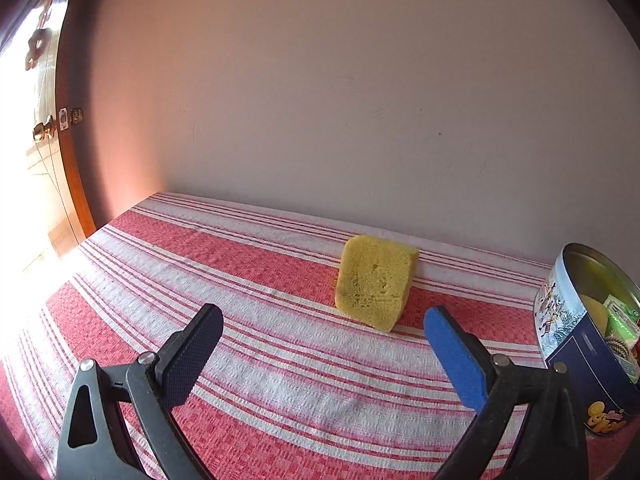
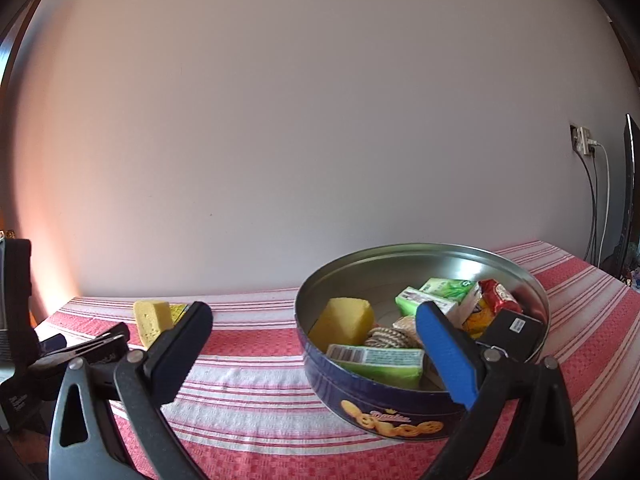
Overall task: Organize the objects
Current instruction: 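Withdraw both tools from the tin toward the yellow sponge and packet, then grasp the yellow sponge with the left tool while the right tool grasps the yellow packet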
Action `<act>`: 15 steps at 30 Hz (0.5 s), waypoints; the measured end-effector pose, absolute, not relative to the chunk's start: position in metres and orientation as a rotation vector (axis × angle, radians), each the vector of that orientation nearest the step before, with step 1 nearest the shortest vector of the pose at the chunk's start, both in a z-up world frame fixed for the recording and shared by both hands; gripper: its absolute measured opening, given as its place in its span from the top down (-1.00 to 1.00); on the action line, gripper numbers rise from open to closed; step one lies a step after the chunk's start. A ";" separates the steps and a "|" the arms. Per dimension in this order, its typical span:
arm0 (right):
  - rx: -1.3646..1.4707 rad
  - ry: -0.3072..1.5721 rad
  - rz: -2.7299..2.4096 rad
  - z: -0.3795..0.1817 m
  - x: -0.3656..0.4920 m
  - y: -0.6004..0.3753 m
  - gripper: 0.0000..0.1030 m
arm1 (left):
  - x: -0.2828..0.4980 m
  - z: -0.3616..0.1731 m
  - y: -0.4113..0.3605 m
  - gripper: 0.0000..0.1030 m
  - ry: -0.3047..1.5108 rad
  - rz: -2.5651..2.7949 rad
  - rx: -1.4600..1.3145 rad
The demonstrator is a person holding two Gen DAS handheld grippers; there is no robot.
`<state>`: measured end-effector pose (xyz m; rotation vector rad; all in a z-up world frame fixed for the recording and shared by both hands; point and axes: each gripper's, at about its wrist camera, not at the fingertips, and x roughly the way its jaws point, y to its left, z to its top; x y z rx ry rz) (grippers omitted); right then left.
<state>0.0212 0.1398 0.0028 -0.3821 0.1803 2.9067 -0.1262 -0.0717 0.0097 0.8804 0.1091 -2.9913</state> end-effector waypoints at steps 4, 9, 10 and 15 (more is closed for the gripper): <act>-0.375 0.114 2.935 0.002 0.022 0.128 -1.00 | -0.162 0.002 -0.063 -0.98 0.075 -2.974 1.021; -0.413 0.141 2.945 0.000 0.015 0.130 -1.00 | -0.199 -0.007 -0.057 -0.98 0.080 -2.951 1.136; -0.435 0.142 2.945 -0.001 0.012 0.130 -1.00 | -0.206 -0.009 -0.057 -0.98 0.089 -2.945 1.161; -0.490 0.136 2.951 -0.004 0.004 0.126 -1.00 | -0.233 -0.029 -0.068 -0.74 0.235 -2.911 1.374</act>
